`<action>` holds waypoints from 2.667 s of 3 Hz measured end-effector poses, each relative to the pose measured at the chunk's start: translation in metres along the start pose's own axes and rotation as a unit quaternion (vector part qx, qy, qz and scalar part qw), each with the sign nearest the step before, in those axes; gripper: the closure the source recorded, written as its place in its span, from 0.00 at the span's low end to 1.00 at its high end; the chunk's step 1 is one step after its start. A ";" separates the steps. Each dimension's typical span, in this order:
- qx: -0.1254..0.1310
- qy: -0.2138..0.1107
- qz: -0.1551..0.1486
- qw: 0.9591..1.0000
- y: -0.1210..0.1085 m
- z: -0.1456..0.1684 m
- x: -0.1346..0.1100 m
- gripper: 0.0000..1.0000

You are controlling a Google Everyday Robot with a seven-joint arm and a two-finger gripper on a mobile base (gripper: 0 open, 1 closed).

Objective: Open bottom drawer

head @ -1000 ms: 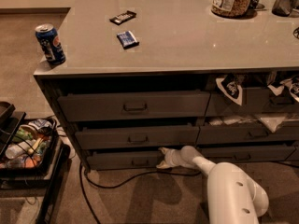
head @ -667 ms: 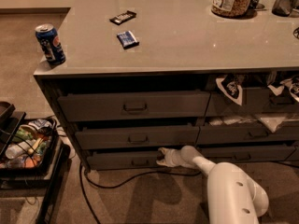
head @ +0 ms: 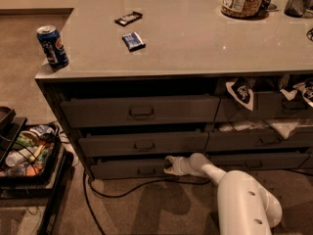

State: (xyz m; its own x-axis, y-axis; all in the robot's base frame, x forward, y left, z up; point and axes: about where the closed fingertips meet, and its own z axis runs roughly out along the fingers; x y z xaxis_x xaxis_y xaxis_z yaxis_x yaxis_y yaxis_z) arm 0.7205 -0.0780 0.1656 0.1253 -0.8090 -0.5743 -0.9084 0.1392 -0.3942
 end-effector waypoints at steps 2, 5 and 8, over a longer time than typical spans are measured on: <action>-0.012 -0.014 0.006 1.000 0.016 -0.009 -0.008 1.00; -0.037 -0.035 0.007 0.999 0.032 -0.021 -0.014 1.00; -0.070 -0.054 0.005 0.996 0.051 -0.028 -0.020 1.00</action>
Offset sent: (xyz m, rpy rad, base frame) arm -0.0442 0.0029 0.0111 0.0611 0.0485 0.0347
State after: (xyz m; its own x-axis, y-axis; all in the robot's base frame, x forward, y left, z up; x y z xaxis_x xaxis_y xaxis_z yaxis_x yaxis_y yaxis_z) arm 0.6601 -0.0709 0.1773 0.1517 -0.7413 -0.6538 -0.9557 0.0589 -0.2885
